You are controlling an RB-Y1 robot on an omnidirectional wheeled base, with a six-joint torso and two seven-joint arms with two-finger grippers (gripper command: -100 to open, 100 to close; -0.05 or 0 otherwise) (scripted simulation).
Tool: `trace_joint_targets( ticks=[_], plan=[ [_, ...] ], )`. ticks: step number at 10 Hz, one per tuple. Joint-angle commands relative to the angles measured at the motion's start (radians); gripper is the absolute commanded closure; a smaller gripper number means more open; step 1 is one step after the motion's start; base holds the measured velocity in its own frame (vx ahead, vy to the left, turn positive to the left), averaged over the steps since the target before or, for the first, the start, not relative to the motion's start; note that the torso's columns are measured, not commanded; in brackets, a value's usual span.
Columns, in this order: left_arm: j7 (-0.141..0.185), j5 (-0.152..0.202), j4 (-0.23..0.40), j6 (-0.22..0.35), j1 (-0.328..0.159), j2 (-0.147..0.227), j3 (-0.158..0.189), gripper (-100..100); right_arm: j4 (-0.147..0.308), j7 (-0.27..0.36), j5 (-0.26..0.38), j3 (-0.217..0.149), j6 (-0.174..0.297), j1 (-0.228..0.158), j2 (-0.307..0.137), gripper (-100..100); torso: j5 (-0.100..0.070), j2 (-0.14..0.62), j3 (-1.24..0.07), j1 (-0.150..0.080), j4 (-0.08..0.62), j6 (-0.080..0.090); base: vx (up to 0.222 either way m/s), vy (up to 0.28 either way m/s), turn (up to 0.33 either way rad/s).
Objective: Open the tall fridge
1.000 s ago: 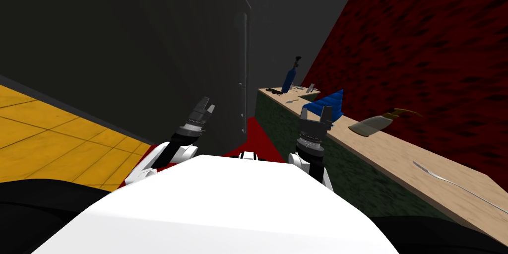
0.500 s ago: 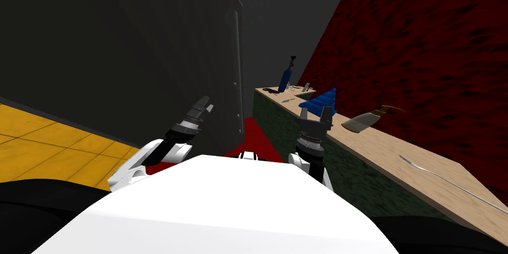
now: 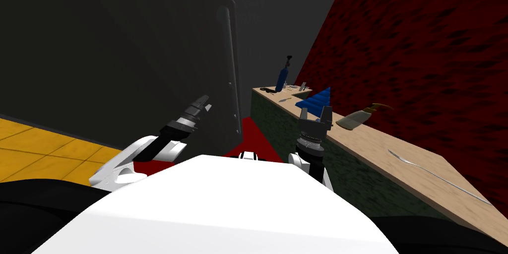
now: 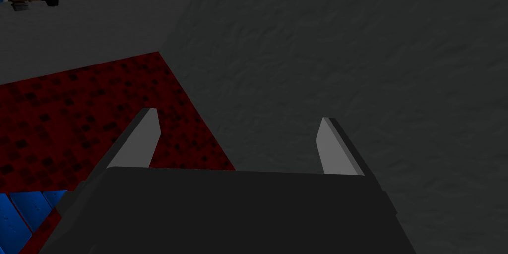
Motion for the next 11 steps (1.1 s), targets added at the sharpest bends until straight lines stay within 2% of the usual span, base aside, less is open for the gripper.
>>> trace_joint_targets(
  ticks=[1, 2, 3, 4, 5, 6, 7, 8, 9, 11],
  plan=[
    [0.036, 0.007, -0.015, 0.076, 0.000, 0.073, 0.036, -100, 0.000, 0.000, 0.000, 0.000, 0.000, 0.000, 0.000, 0, 0.000, 0.000, 0.000, -0.001, 0.000, 0.000, 0.015, -0.039, -0.123],
    [0.036, 0.007, -0.015, 0.096, 0.000, 0.080, 0.036, -100, 0.000, 0.000, 0.000, 0.000, 0.000, 0.000, 0.000, 0, 0.000, 0.000, 0.000, -0.001, 0.000, 0.000, 0.010, -0.032, -0.034],
    [0.053, 0.011, -0.021, 0.130, 0.001, 0.120, 0.053, -100, 0.000, 0.000, 0.000, 0.000, 0.000, 0.000, 0.000, 0, 0.000, 0.000, 0.000, -0.001, 0.000, 0.000, 0.014, -0.038, -0.065],
    [0.053, 0.011, -0.021, 0.139, 0.001, 0.120, 0.053, -100, 0.000, 0.000, 0.000, 0.000, 0.000, 0.000, 0.000, 0, 0.000, 0.000, 0.000, -0.001, 0.000, 0.000, 0.011, -0.031, -0.040],
    [0.070, 0.015, -0.025, 0.179, 0.001, 0.161, 0.070, -100, 0.000, 0.000, 0.000, 0.000, 0.000, 0.000, 0.000, 0, 0.000, 0.000, 0.000, 0.000, 0.000, 0.000, 0.006, -0.033, -0.067],
    [0.087, 0.019, -0.029, 0.205, 0.001, 0.188, 0.087, -100, 0.000, 0.000, 0.000, 0.000, 0.000, 0.000, 0.000, 0, 0.000, 0.000, 0.000, -0.001, 0.000, 0.000, 0.016, -0.045, -0.107],
    [0.087, 0.019, -0.029, 0.226, 0.001, 0.202, 0.087, -100, 0.000, 0.000, 0.000, 0.000, 0.000, 0.000, 0.000, 0, 0.000, 0.000, 0.000, -0.001, 0.000, 0.000, 0.013, -0.033, -0.045],
    [0.104, 0.023, -0.032, 0.260, 0.001, 0.241, 0.104, -100, 0.000, 0.000, 0.000, 0.000, 0.000, 0.000, 0.000, 0, 0.000, 0.000, 0.000, -0.001, 0.000, 0.000, 0.012, -0.032, -0.068],
    [0.104, 0.023, -0.032, 0.268, 0.001, 0.244, 0.104, -100, 0.000, 0.000, 0.000, 0.000, 0.000, 0.000, 0.000, 0, 0.000, 0.000, 0.000, 0.000, 0.000, 0.000, 0.013, -0.025, -0.036],
    [0.136, 0.030, -0.038, 0.334, 0.001, 0.317, 0.137, -100, 0.000, 0.000, 0.000, 0.000, 0.000, 0.000, 0.000, 0, 0.000, 0.000, 0.000, -0.001, 0.000, 0.000, 0.020, -0.037, -0.113]
  ],
)
